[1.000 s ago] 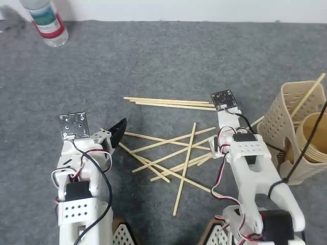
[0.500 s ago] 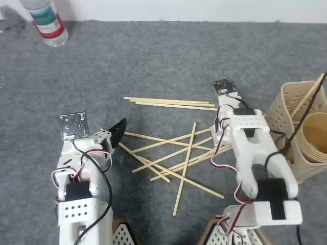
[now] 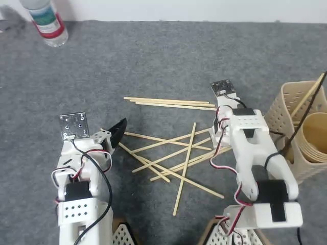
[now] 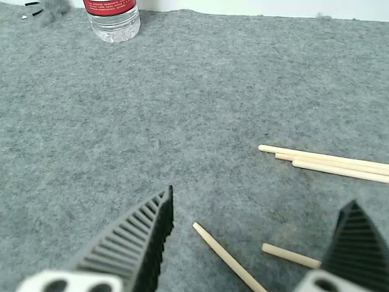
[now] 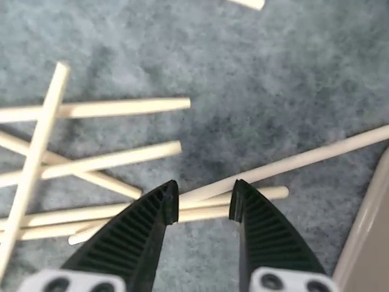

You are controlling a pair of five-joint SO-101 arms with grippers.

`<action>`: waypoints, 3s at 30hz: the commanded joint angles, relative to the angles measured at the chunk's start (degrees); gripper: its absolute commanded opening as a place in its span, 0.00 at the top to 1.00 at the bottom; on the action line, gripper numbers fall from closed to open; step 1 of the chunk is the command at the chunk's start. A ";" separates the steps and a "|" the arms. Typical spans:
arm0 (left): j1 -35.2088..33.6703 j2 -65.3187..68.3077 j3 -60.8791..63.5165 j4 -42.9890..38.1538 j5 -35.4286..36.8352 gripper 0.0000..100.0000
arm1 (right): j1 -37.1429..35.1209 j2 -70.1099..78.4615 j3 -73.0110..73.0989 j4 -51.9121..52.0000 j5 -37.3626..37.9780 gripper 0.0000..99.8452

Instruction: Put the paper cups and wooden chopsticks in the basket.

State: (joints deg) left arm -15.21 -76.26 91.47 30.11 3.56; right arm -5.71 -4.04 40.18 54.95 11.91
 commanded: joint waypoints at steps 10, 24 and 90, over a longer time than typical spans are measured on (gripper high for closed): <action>0.62 -0.62 -0.31 -0.88 -0.53 0.61 | 1.36 -8.57 6.59 -3.12 0.70 0.83; 0.62 -0.62 -0.31 -0.88 -0.53 0.61 | 2.68 5.58 -4.13 1.80 0.62 0.98; 0.62 -0.62 -0.22 -1.14 -0.79 0.61 | 23.87 -52.00 -13.45 -12.53 0.88 0.99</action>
State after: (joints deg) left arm -15.21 -76.26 91.47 30.11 3.56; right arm 13.98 -54.95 24.79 50.11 17.10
